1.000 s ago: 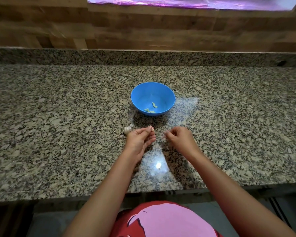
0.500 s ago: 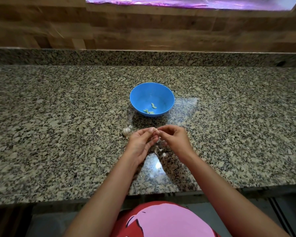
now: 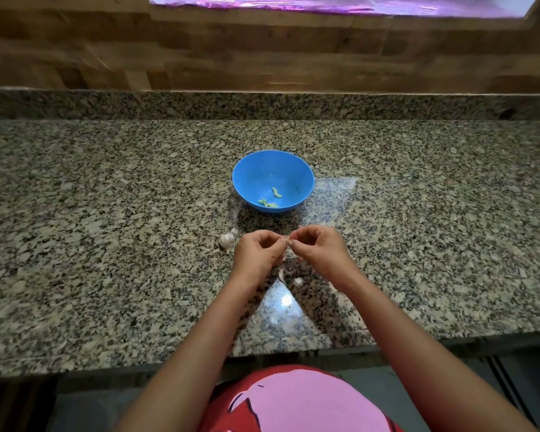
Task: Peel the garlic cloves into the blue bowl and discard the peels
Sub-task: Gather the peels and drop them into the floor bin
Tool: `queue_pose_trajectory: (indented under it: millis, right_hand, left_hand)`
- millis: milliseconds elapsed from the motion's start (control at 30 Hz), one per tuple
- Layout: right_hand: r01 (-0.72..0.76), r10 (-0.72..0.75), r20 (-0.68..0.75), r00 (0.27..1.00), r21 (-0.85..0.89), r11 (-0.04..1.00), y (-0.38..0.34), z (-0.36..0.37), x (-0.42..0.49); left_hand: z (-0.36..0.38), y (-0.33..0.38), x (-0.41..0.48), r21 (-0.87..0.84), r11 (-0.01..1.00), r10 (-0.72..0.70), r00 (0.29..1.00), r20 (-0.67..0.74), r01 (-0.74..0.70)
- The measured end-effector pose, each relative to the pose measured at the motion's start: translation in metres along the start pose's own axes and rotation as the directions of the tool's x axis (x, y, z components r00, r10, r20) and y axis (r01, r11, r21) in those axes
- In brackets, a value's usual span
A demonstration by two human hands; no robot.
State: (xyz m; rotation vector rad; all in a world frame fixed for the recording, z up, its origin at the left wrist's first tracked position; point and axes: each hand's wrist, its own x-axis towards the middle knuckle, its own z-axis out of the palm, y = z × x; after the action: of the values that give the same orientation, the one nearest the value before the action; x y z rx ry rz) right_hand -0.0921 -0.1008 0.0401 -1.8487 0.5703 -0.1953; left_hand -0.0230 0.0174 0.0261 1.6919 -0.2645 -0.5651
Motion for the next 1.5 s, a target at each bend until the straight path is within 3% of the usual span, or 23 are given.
queue_pose_trajectory:
  millis: [133,333,600,733,800,867,933,1000,1067,1133,1267,1400,1500]
  right_hand:
    - [0.003,-0.003,-0.001,1.000,-0.011,1.000,0.002,-0.002,0.001]
    - [0.268,-0.288,0.024,0.957,-0.442,0.856,-0.002,-0.005,-0.003]
    - [0.344,-0.359,0.081,0.930,-0.534,0.772,-0.007,-0.006,-0.005]
    - [0.281,-0.312,0.010,0.950,-0.469,0.837,-0.003,-0.002,-0.004]
    - [0.163,-0.184,-0.062,0.981,-0.256,0.953,-0.001,0.000,-0.005]
    - [0.035,-0.030,-0.071,0.997,0.060,0.998,0.001,0.001,-0.006]
    - [-0.069,0.086,-0.043,0.995,0.293,0.954,0.002,0.001,-0.005]
    - [-0.158,0.178,0.010,0.984,0.512,0.844,0.001,-0.001,-0.005]
    - [-0.211,0.220,0.063,0.973,0.626,0.751,0.002,-0.005,-0.004]
    - [-0.218,0.218,0.080,0.973,0.639,0.738,0.004,-0.008,-0.005]
    - [-0.184,0.198,0.037,0.980,0.563,0.806,0.010,-0.006,-0.004]
    - [-0.189,0.205,0.026,0.978,0.511,0.838,0.013,-0.006,-0.002]
    - [-0.194,0.221,-0.042,0.974,0.341,0.920,0.015,-0.006,0.003]
  left_hand:
    - [0.000,0.001,0.000,0.012,1.000,0.006,1.000,0.011,-0.006]
    - [-0.002,0.000,0.004,-0.055,0.998,-0.029,0.998,0.059,0.033]
    - [-0.004,0.001,0.004,-0.057,0.998,-0.028,0.997,0.078,0.033]
    - [-0.003,0.003,0.003,-0.037,0.999,-0.018,0.998,0.068,0.020]
    - [-0.001,0.003,0.002,0.026,1.000,0.005,0.999,0.032,-0.006]
    - [0.000,0.002,0.001,0.113,0.993,0.027,1.000,0.012,-0.028]
    - [-0.001,0.000,0.001,0.182,0.983,0.038,0.999,0.009,-0.039]
    - [-0.003,-0.002,0.000,0.225,0.973,0.043,0.999,0.000,-0.042]
    - [-0.004,-0.002,-0.002,0.281,0.958,0.057,0.998,-0.010,-0.052]
    - [-0.005,-0.003,-0.002,0.370,0.926,0.077,0.997,-0.004,-0.070]
    - [-0.004,-0.006,-0.002,0.536,0.839,0.102,0.995,0.021,-0.097]
    - [-0.004,-0.010,-0.002,0.563,0.820,0.112,0.994,0.014,-0.100]
    - [-0.001,-0.008,-0.002,0.603,0.785,0.153,0.988,0.034,-0.143]
